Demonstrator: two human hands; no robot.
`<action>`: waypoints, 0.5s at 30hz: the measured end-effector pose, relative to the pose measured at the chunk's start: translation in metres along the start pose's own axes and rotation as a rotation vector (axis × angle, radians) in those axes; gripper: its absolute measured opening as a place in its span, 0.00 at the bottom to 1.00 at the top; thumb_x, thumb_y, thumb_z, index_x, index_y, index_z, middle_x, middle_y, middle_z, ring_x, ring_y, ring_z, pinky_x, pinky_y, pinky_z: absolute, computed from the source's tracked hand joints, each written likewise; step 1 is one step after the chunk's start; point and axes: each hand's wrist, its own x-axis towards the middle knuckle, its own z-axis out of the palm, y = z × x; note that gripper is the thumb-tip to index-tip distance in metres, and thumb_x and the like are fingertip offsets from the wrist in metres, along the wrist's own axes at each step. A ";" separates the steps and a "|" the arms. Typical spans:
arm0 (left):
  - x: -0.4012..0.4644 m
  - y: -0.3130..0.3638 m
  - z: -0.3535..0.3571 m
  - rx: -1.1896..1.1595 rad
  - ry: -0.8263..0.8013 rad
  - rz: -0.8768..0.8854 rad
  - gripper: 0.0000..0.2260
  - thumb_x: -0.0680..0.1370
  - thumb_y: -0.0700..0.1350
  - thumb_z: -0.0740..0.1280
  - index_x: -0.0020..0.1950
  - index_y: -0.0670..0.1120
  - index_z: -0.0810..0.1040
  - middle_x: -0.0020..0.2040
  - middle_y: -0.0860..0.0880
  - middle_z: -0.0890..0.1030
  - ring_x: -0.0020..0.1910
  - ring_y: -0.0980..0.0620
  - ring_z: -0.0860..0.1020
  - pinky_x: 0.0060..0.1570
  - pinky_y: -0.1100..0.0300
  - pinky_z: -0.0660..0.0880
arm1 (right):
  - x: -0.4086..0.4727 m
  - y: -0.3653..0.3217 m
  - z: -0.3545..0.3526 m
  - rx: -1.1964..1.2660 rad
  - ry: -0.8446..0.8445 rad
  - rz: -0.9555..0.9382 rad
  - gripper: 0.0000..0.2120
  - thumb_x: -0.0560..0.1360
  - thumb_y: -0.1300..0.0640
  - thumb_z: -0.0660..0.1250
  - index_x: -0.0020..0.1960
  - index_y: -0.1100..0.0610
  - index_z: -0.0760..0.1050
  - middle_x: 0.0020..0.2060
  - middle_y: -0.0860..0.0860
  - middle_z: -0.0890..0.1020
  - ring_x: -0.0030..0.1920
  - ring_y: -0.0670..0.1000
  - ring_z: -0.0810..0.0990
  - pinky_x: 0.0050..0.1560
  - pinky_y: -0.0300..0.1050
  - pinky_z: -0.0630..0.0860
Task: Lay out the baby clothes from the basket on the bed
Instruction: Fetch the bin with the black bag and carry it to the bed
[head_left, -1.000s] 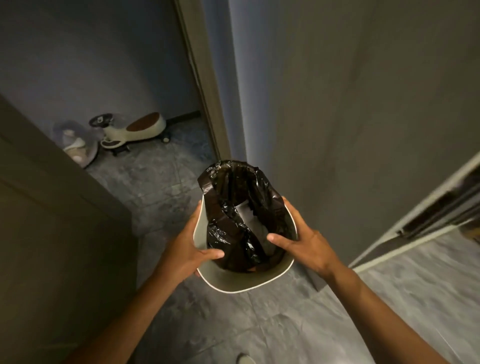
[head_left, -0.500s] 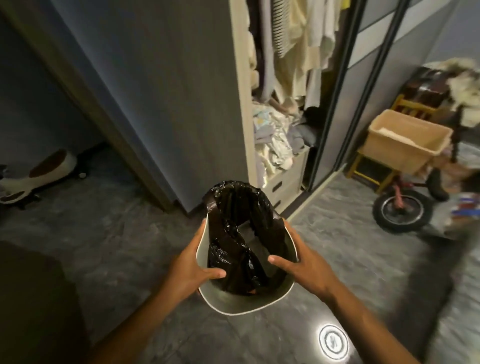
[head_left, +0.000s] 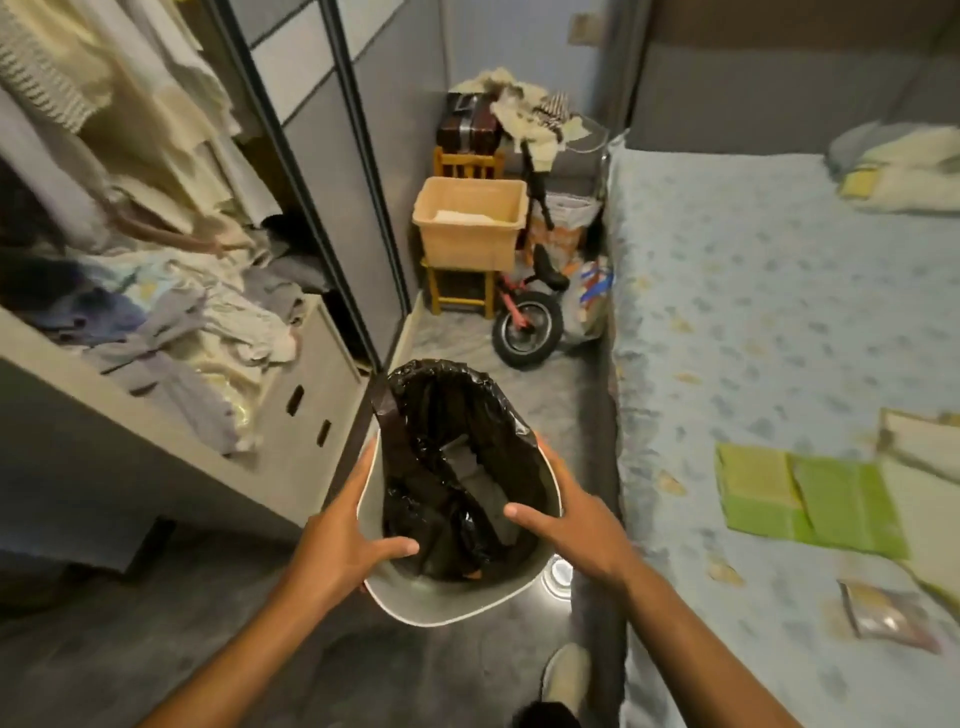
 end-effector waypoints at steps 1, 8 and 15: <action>0.014 0.008 0.013 0.016 -0.032 0.009 0.58 0.58 0.53 0.83 0.73 0.75 0.47 0.72 0.65 0.64 0.72 0.51 0.68 0.68 0.54 0.69 | 0.002 0.010 -0.012 0.006 0.033 0.015 0.42 0.63 0.25 0.68 0.69 0.21 0.47 0.63 0.33 0.74 0.65 0.45 0.76 0.60 0.43 0.72; 0.114 0.053 0.104 0.067 -0.214 0.054 0.58 0.60 0.53 0.83 0.73 0.76 0.44 0.78 0.54 0.62 0.74 0.45 0.66 0.68 0.49 0.69 | 0.040 0.092 -0.082 0.062 0.176 0.126 0.43 0.63 0.26 0.68 0.70 0.21 0.45 0.66 0.33 0.72 0.66 0.49 0.76 0.59 0.44 0.75; 0.216 0.032 0.196 0.067 -0.348 0.109 0.57 0.59 0.54 0.83 0.74 0.74 0.46 0.72 0.68 0.61 0.70 0.61 0.63 0.66 0.65 0.64 | 0.107 0.188 -0.100 0.138 0.248 0.194 0.44 0.64 0.27 0.68 0.71 0.23 0.45 0.72 0.35 0.67 0.69 0.47 0.72 0.62 0.45 0.73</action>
